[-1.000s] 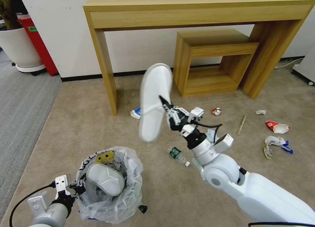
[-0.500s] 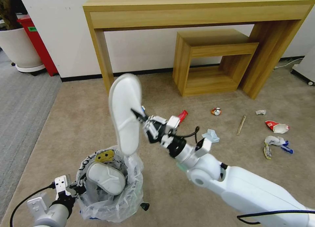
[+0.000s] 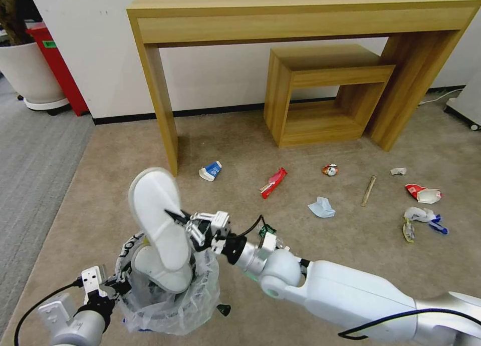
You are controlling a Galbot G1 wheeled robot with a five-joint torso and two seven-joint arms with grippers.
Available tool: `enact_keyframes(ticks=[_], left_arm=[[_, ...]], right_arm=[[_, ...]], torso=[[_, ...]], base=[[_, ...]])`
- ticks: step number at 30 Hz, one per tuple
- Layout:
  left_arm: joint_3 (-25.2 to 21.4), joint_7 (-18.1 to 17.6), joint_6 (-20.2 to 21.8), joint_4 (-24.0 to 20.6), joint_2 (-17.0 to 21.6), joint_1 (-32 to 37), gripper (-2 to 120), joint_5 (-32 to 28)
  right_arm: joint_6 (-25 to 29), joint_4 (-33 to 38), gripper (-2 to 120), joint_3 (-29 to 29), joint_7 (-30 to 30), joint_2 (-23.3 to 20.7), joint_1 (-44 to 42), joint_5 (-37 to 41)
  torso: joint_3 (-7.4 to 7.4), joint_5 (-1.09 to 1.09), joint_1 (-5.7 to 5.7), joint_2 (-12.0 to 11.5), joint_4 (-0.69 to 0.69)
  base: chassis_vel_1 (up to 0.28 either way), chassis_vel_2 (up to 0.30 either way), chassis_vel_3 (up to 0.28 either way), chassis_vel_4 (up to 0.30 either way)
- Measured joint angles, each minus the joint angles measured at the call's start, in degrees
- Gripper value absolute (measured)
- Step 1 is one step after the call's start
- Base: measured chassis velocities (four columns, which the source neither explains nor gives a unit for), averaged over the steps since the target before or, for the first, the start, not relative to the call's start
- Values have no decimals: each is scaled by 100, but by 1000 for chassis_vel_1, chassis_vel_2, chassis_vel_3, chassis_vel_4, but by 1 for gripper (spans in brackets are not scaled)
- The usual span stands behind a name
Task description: Pick up the trash bin and place the garbage on the floor into it.
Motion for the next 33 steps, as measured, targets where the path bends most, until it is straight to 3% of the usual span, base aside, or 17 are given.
enact_keyframes(ticks=[9,24,33], left_arm=[[-5,-11,-1,0,43,-37,1,-59],[8,-12,-21,51,124,-60,1,-112],[17,-12,-22,97,180,-125,1,-154]], right_arm=[[102,-253,0,-65,-6,-44,-84,-437],[204,-734,2,-118,154,316,-127,-950],[187,-769,36,-19,222,299,-170,-1072]], torso=[[0,0,0,0,-1],[0,0,0,0,0],[0,0,0,0,0]], base=[[0,0,0,0],[0,0,0,0],[0,0,0,0]])
